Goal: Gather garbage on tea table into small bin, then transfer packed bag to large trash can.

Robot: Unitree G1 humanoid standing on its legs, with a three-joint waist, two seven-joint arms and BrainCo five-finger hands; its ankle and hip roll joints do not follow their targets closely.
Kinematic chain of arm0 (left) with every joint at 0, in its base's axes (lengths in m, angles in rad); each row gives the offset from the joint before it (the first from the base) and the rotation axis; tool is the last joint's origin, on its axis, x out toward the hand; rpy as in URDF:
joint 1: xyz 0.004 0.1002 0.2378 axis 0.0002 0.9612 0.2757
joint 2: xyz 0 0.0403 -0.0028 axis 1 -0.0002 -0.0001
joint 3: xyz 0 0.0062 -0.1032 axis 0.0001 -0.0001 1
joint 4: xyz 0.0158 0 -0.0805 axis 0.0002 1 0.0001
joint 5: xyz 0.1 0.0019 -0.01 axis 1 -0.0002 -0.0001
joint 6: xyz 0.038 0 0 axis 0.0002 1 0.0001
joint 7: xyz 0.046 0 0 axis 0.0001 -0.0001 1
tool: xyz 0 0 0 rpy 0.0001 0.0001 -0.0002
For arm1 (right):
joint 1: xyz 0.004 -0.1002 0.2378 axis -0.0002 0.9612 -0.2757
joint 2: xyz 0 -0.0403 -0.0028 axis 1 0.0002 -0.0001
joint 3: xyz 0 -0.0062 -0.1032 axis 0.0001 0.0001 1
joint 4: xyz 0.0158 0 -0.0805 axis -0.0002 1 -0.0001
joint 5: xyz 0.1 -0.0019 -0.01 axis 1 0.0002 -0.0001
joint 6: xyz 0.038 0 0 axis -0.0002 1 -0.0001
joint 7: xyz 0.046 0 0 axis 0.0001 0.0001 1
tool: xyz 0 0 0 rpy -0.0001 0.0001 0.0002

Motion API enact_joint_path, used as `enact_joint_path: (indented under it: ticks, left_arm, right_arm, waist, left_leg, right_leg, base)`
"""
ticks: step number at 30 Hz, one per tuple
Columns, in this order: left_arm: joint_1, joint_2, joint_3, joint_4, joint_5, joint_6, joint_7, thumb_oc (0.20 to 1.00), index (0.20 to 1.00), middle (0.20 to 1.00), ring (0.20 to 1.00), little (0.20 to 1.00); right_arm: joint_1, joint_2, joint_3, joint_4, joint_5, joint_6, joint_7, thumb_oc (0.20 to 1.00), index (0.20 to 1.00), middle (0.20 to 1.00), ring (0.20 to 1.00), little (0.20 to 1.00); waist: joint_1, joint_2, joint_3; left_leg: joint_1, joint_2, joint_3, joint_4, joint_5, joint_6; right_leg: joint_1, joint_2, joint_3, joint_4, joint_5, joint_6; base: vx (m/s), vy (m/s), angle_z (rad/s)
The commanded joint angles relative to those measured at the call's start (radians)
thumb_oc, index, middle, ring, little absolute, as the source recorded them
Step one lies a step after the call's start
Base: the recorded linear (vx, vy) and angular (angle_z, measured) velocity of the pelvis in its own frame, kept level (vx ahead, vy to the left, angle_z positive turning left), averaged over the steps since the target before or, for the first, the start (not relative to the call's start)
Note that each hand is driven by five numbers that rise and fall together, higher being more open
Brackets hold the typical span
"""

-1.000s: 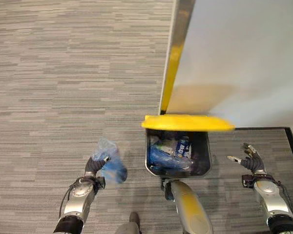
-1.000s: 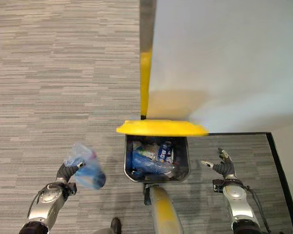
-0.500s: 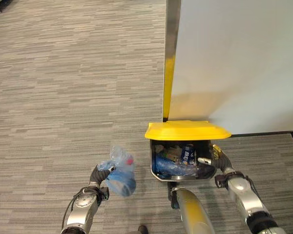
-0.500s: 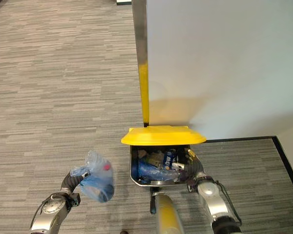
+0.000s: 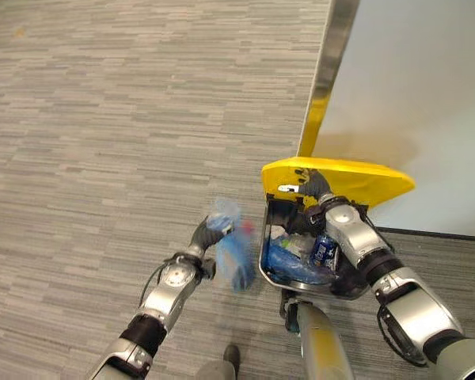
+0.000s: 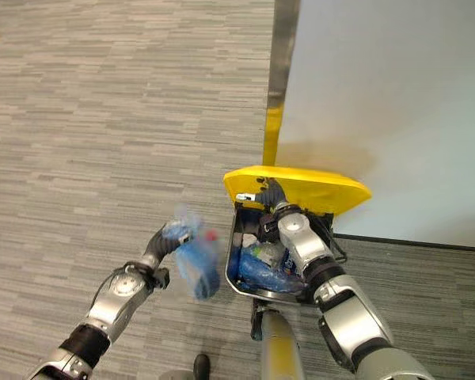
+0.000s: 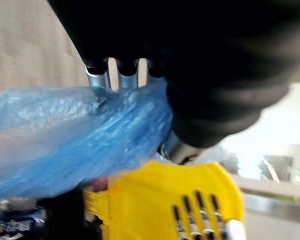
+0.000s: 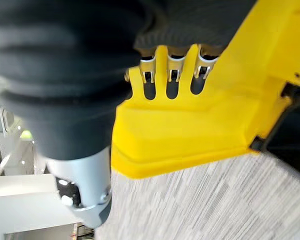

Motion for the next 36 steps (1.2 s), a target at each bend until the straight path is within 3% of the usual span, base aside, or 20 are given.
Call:
enact_joint_path:
  ticks: [1, 8, 13, 19, 24, 26, 35, 36]
  left_arm:
    - [-0.066, 0.048, -0.06, -0.113, -0.02, -0.08, -0.038, 0.2, 0.2, 0.2, 0.2, 0.2]
    - [-0.216, 0.039, -0.16, -0.137, 0.01, -0.079, -0.046, 0.2, 0.2, 0.2, 0.2, 0.2]
    - [-0.334, 0.01, -0.195, -0.058, 0.046, -0.075, -0.014, 0.2, 0.2, 0.2, 0.2, 0.2]
    - [-0.368, -0.023, -0.22, -0.003, 0.067, -0.063, -0.008, 0.2, 0.2, 0.2, 0.2, 0.2]
    - [-0.404, -0.045, -0.26, 0.12, 0.141, -0.04, -0.001, 0.2, 0.2, 0.2, 0.2, 0.2]
    - [-0.455, -0.082, -0.316, 0.245, 0.213, -0.02, -0.005, 0.2, 0.2, 0.2, 0.2, 0.2]
    - [-0.554, -0.14, -0.297, 0.459, 0.345, 0.012, 0.079, 0.2, 0.2, 0.2, 0.2, 0.2]
    - [-0.559, -0.145, -0.292, 0.468, 0.353, 0.017, 0.088, 0.388, 0.388, 0.388, 0.388, 0.388]
  right_arm:
    - [-0.135, -0.013, -0.003, 0.0, 0.014, -0.059, -0.04, 1.0, 1.0, 1.0, 1.0, 1.0]
    - [-0.252, -0.081, 0.046, 0.05, 0.002, -0.053, -0.047, 1.0, 1.0, 1.0, 1.0, 1.0]
    - [-0.325, -0.111, 0.077, 0.094, 0.007, -0.044, -0.047, 1.0, 1.0, 1.0, 1.0, 1.0]
    - [-0.356, -0.116, 0.086, 0.116, 0.015, -0.04, -0.056, 1.0, 1.0, 1.0, 1.0, 1.0]
    - [-0.381, -0.114, 0.096, 0.127, 0.022, -0.038, -0.065, 1.0, 1.0, 1.0, 1.0, 1.0]
    - [-0.413, -0.116, 0.104, 0.115, 0.043, -0.045, -0.085, 1.0, 1.0, 1.0, 1.0, 1.0]
    - [-0.37, -0.121, 0.141, -0.084, -0.017, -0.077, -0.126, 1.0, 1.0, 1.0, 1.0, 1.0]
    - [-0.352, -0.122, 0.141, -0.102, -0.037, -0.078, -0.125, 1.0, 1.0, 1.0, 1.0, 1.0]
  waist:
    - [-0.002, -0.047, 0.015]
    - [-0.026, -0.058, 0.022]
    - [-0.056, -0.063, 0.031]
    - [-0.08, -0.058, 0.041]
    - [-0.098, -0.055, 0.062]
    - [-0.12, -0.054, 0.099]
    - [-0.168, -0.047, 0.165]
    - [-0.172, -0.043, 0.172]
  left_leg:
    - [0.13, -0.07, -0.036, 0.033, -0.162, 0.055]
    - [0.138, -0.068, -0.024, 0.016, -0.163, 0.052]
    - [0.153, -0.066, -0.001, -0.002, -0.166, 0.049]
    - [0.156, -0.064, 0.018, -0.01, -0.165, 0.049]
    - [0.138, -0.066, 0.027, -0.002, -0.162, 0.047]
    - [0.116, -0.067, 0.033, 0.016, -0.165, 0.045]
    - [0.062, -0.071, 0.044, 0.042, -0.163, 0.041]
    - [0.059, -0.07, 0.043, 0.043, -0.162, 0.04]
  right_leg:
    - [-0.002, -0.105, 0.065, -0.303, 0.326, 0.191]
    - [-0.015, -0.102, 0.051, -0.307, 0.332, 0.199]
    - [-0.027, -0.106, 0.031, -0.305, 0.336, 0.202]
    - [-0.04, -0.104, 0.024, -0.305, 0.337, 0.202]
    - [-0.06, -0.1, 0.025, -0.303, 0.338, 0.2]
    - [-0.089, -0.1, 0.034, -0.294, 0.338, 0.198]
    - [-0.154, -0.098, 0.05, -0.266, 0.334, 0.191]
    - [-0.159, -0.1, 0.049, -0.261, 0.334, 0.191]
  base:
    - [-0.03, -0.02, 0.04]
    - [-0.01, -0.003, 0.0]
    - [0.0, 0.001, -0.09]
    - [0.0, 0.019, -0.16]
    - [-0.02, 0.018, -0.09]
    - [-0.02, 0.022, -0.07]
    - [0.0, -0.003, -0.05]
    - [0.0, 0.0, 0.0]
